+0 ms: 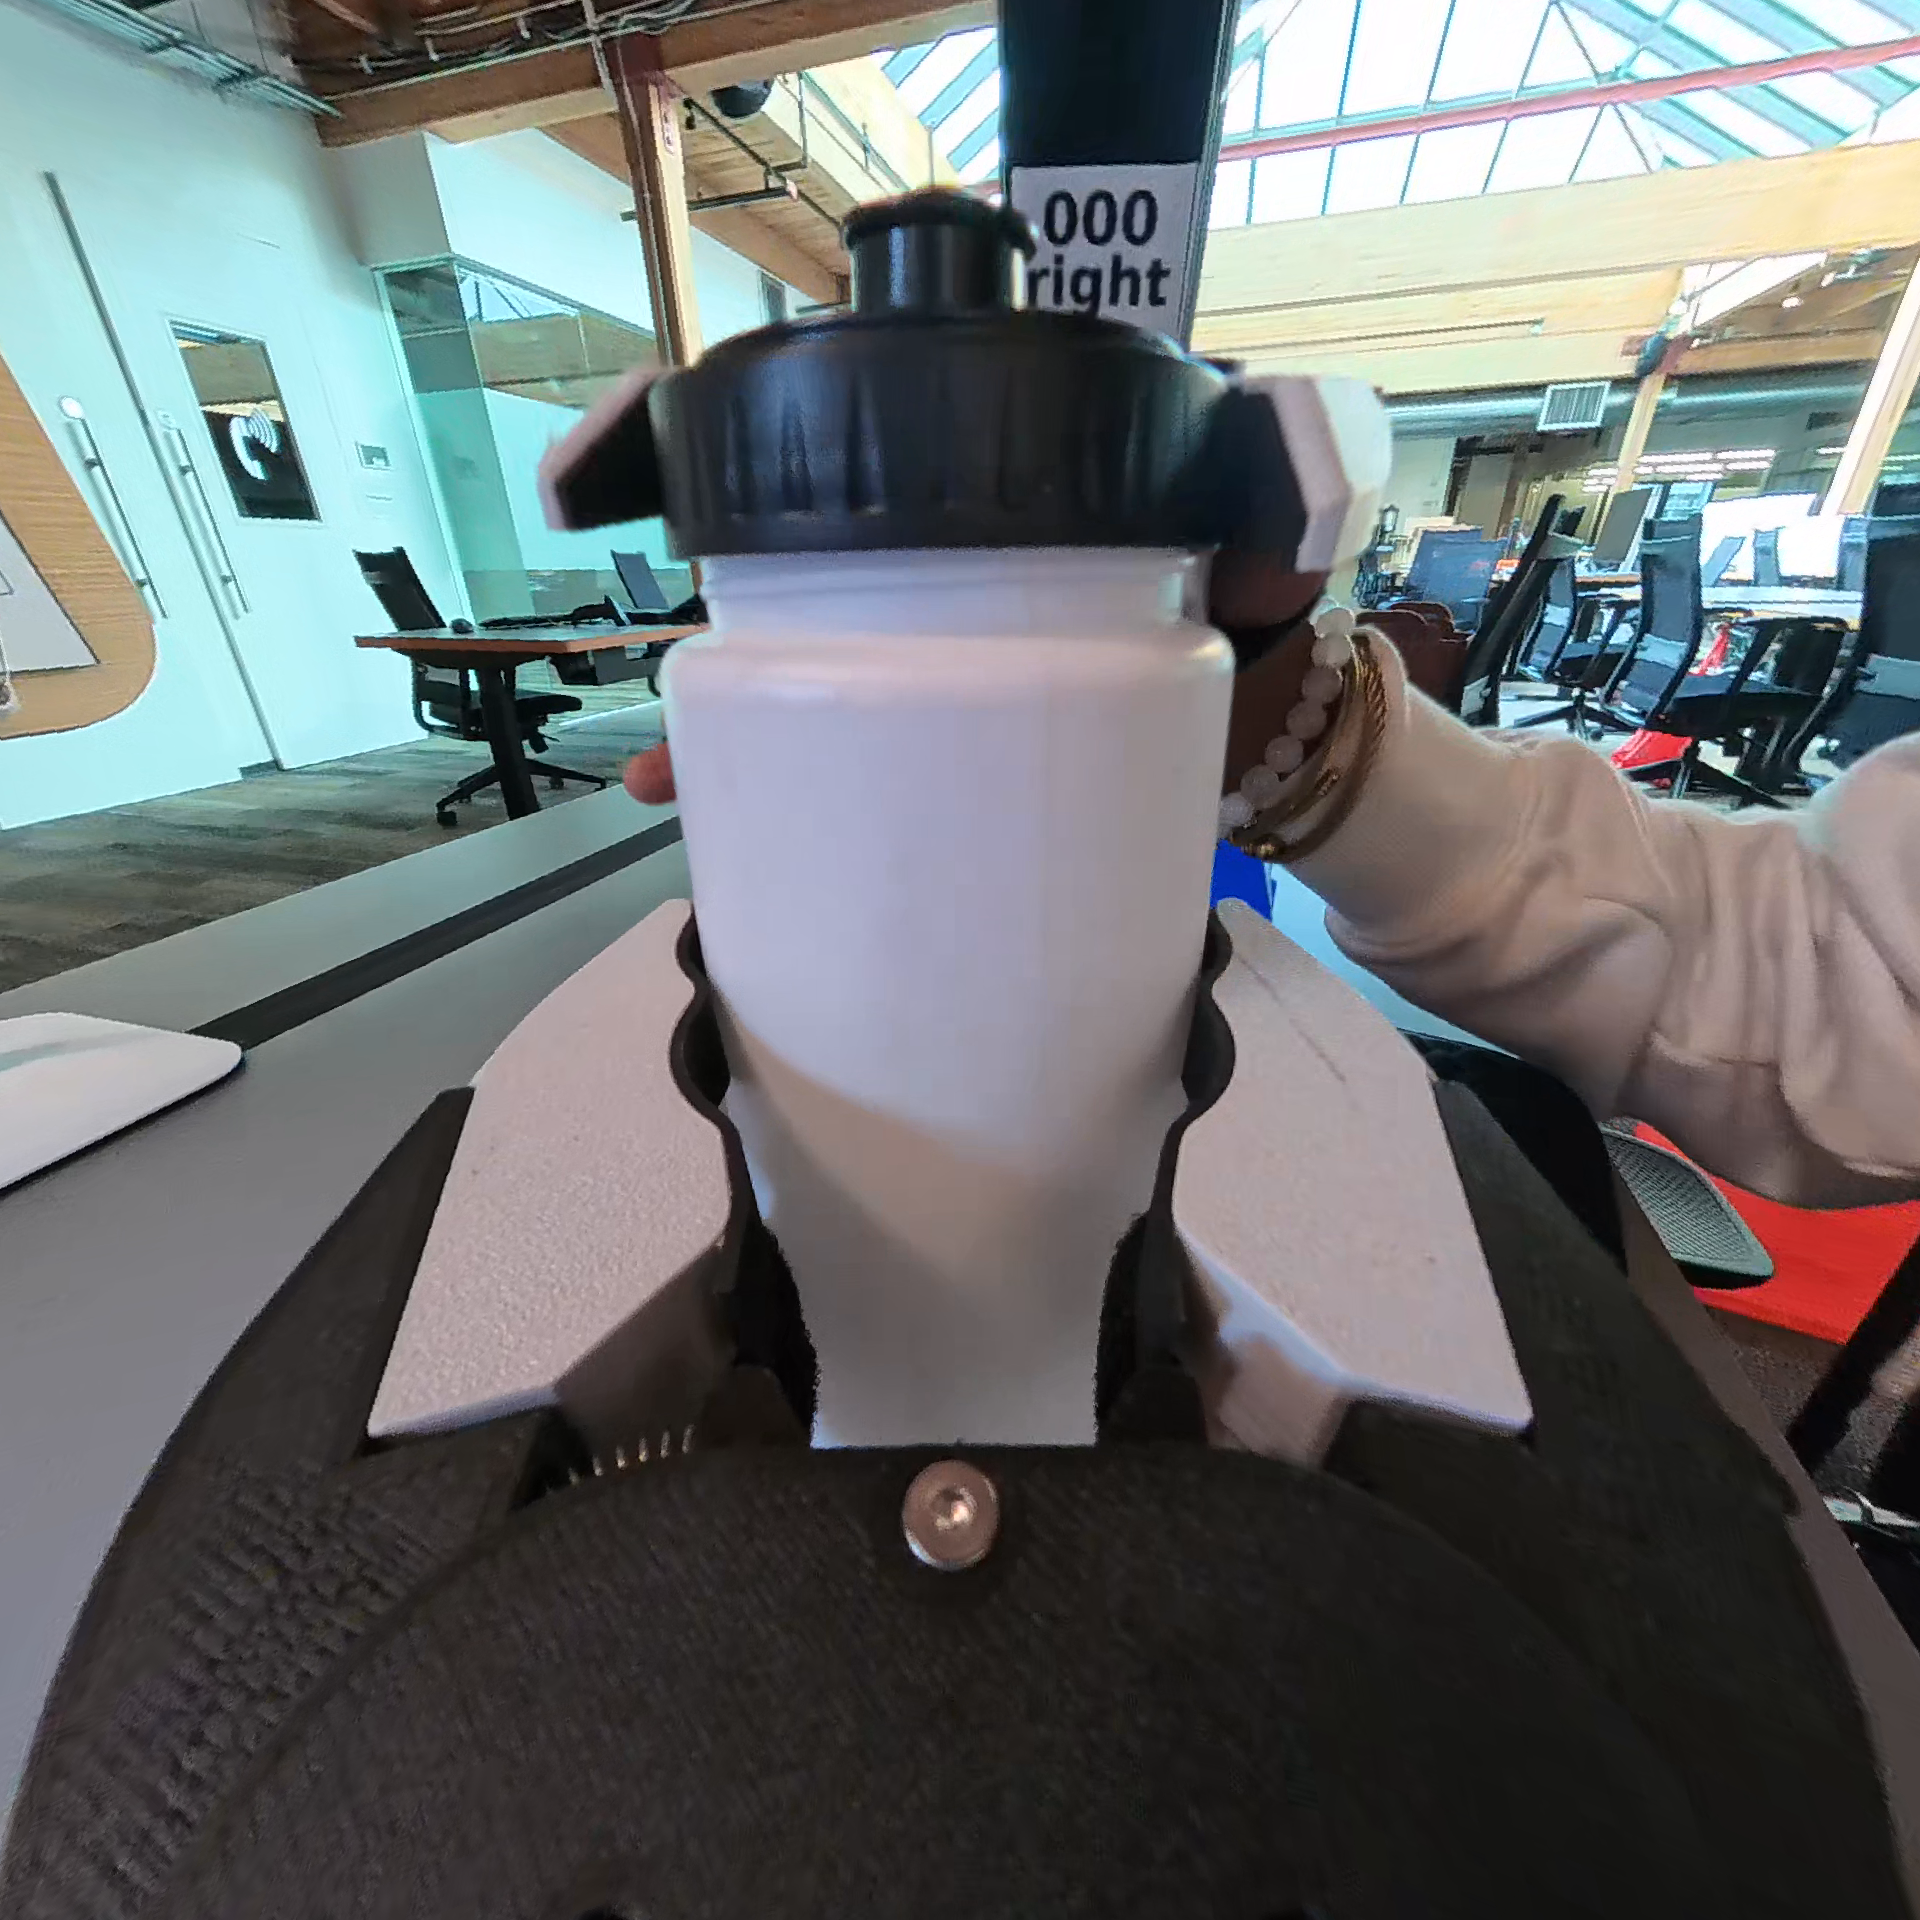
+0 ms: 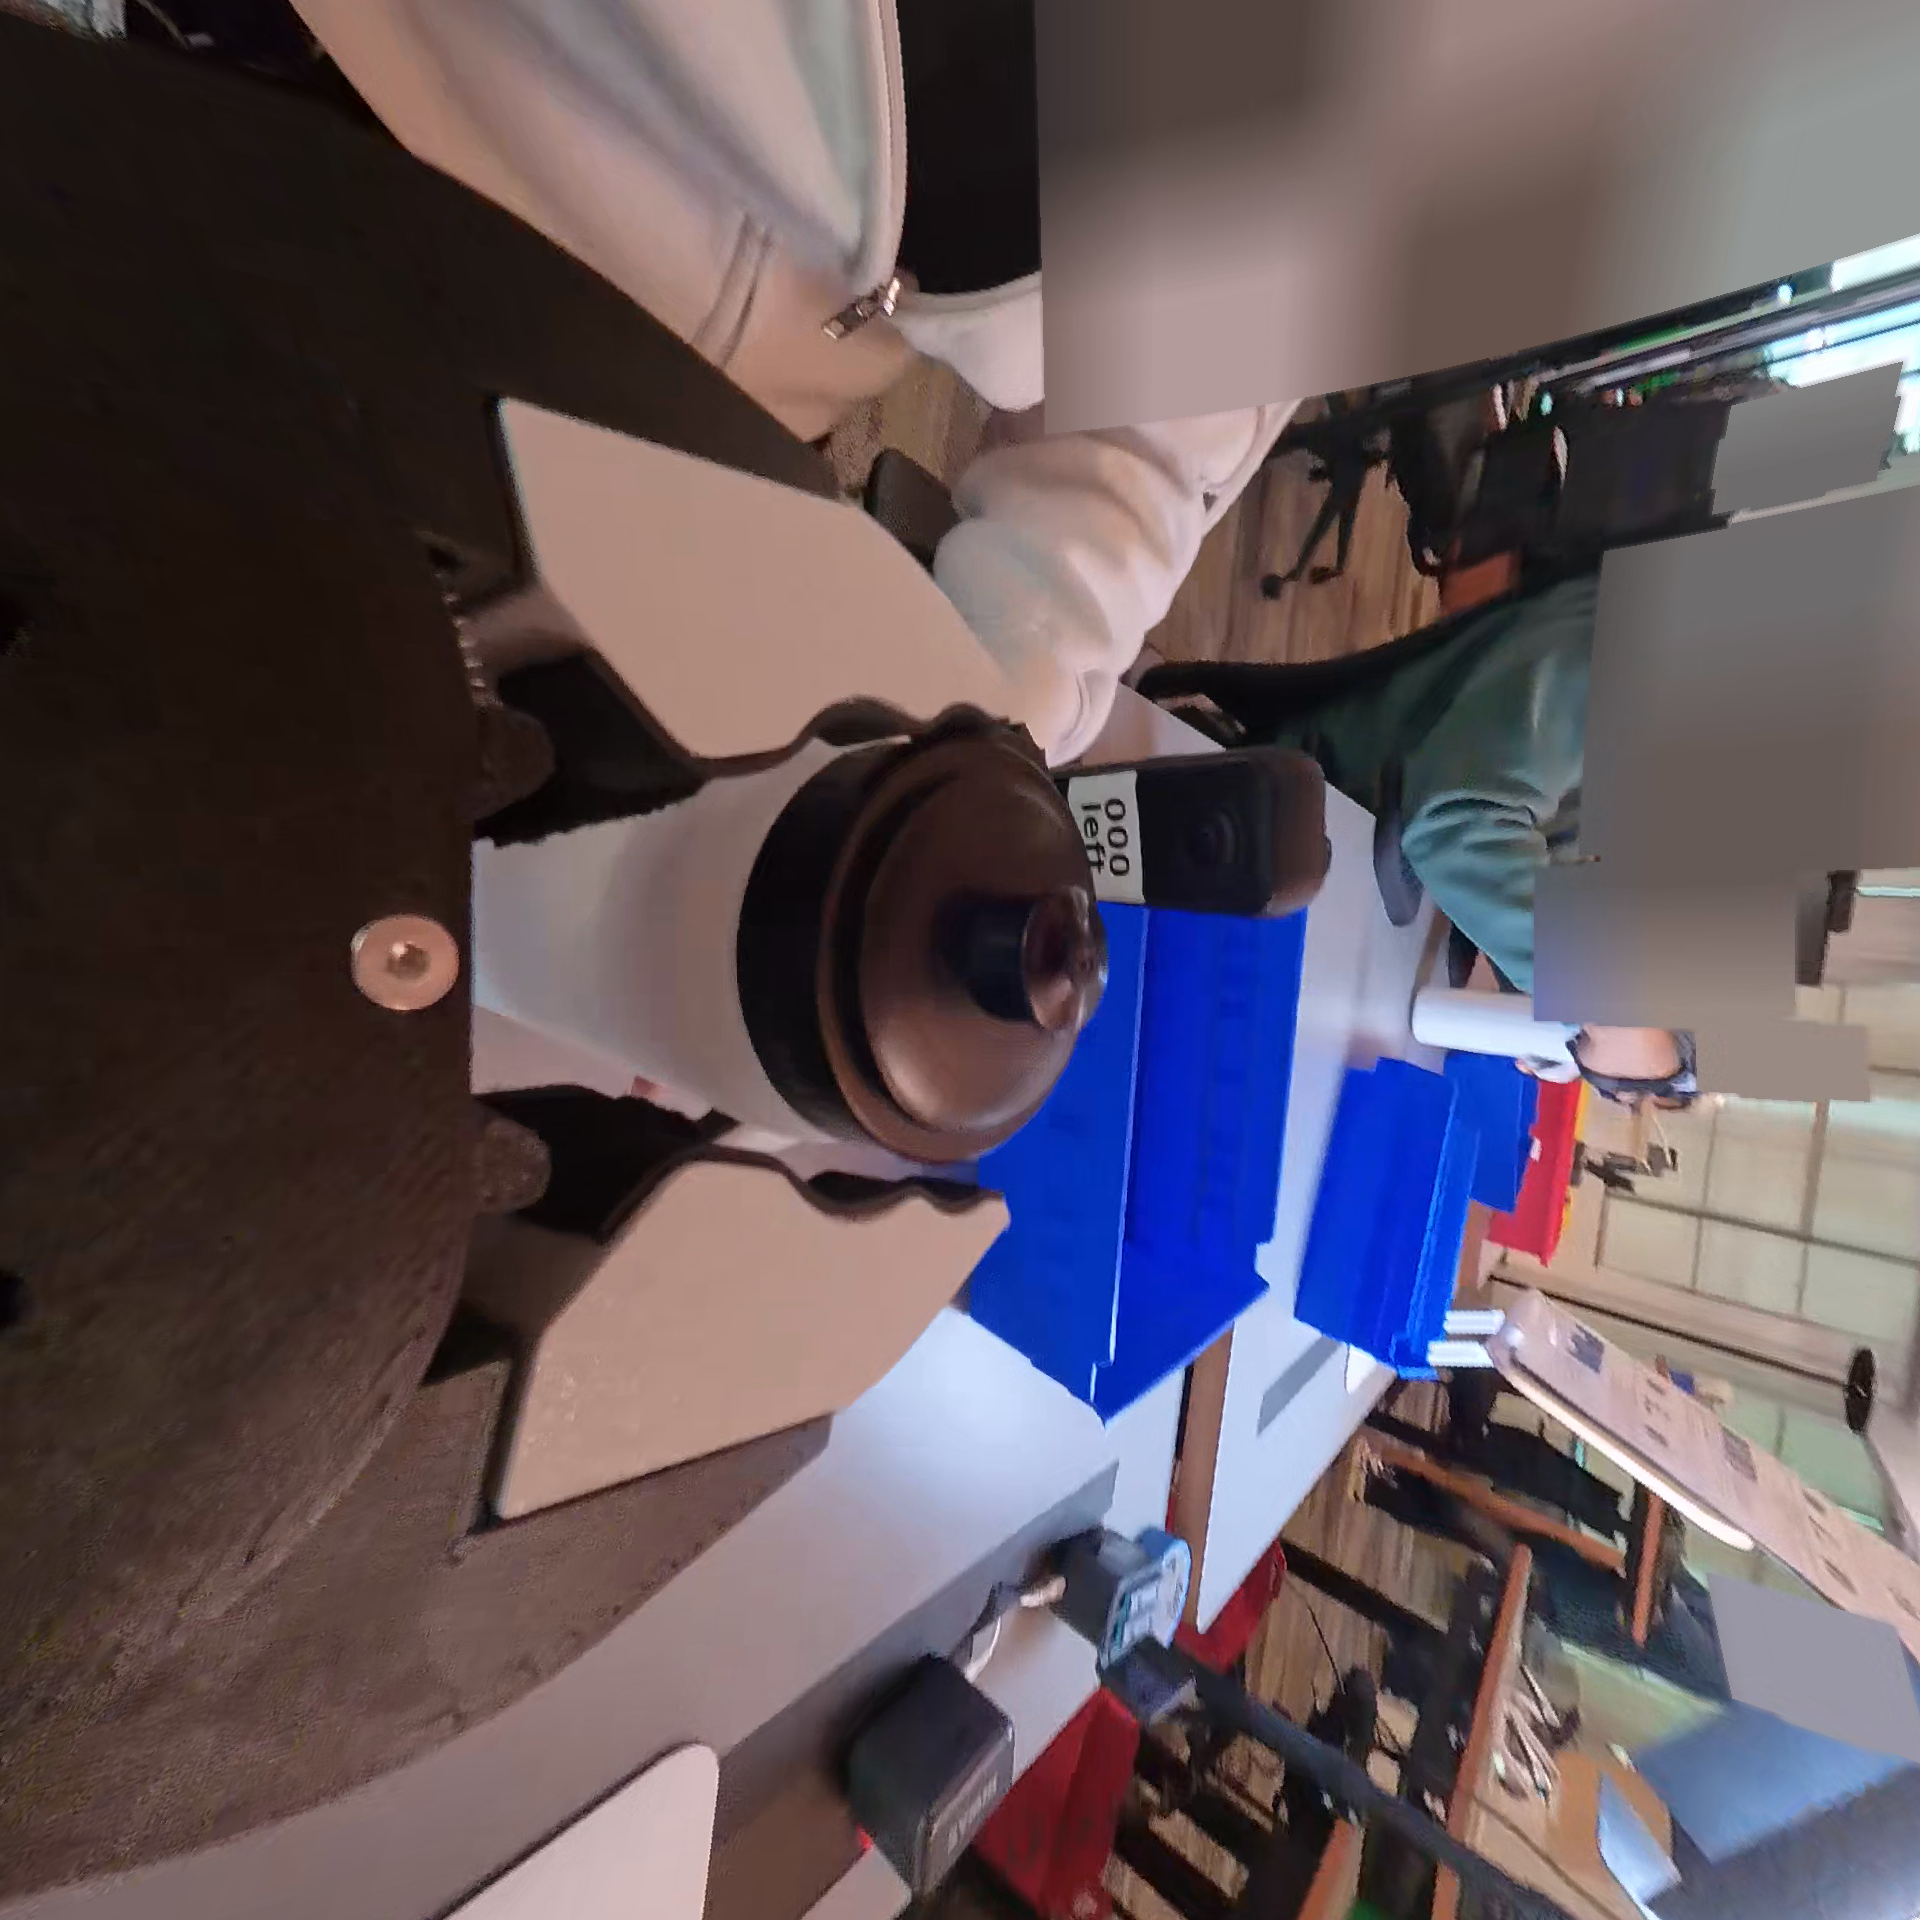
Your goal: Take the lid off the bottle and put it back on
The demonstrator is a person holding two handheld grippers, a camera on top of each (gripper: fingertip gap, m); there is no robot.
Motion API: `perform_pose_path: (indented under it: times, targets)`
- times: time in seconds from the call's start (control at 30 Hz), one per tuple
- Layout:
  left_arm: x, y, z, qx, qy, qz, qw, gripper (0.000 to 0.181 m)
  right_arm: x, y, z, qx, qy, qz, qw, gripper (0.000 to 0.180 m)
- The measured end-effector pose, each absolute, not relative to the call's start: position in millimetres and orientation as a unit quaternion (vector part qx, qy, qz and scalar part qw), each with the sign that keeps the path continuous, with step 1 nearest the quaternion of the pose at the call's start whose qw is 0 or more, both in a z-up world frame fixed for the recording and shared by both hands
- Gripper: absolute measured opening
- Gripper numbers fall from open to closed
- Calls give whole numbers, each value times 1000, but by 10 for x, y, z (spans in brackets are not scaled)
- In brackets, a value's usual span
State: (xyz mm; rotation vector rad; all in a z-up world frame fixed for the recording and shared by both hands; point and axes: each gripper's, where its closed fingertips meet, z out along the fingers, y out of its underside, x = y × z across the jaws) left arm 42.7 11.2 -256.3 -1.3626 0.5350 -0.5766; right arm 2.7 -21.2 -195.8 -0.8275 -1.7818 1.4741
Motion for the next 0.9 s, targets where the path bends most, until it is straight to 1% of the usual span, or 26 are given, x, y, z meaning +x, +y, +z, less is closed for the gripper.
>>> perform_pose_path:
  times: [0.03,0.1,0.2,0.3,0.37,0.43,0.47,0.5,0.57,0.63,0.73,0.8,0.9]
  targets:
    - [415,115,-2562,-614,237,-259,707,87,13,-222,-1972,-325,-681,566,333,78]
    - [400,127,-2564,-618,231,-245,711,87,-9,-198,-1969,-353,-658,559,360,78]
    - [402,154,-2567,-626,218,-215,717,87,-12,-127,-1956,-420,-590,528,444,78]
    - [444,154,-2566,-626,224,-201,719,88,38,-49,-1958,-507,-518,448,523,78]
    - [456,142,-2564,-625,229,-196,720,88,102,-61,-1988,-534,-519,396,537,80]
    - [411,162,-2568,-631,214,-202,718,87,171,-132,-2060,-533,-561,376,510,91]
    - [393,168,-2570,-632,210,-209,716,88,213,-168,-2078,-535,-575,385,484,93]
    - [392,166,-2569,-630,212,-215,716,88,267,-195,-2078,-532,-589,397,460,91]
    - [396,164,-2567,-627,214,-218,716,88,371,-159,-2049,-522,-609,410,433,77]
    - [395,161,-2567,-627,215,-221,715,88,376,-97,-1965,-489,-625,425,435,84]
    - [415,141,-2564,-620,224,-232,715,87,226,-110,-1895,-383,-667,464,440,107]
    - [425,126,-2563,-617,229,-241,714,87,148,-214,-1931,-322,-692,510,397,107]
    - [415,128,-2562,-617,226,-243,714,87,24,-247,-2008,-314,-695,548,342,104]
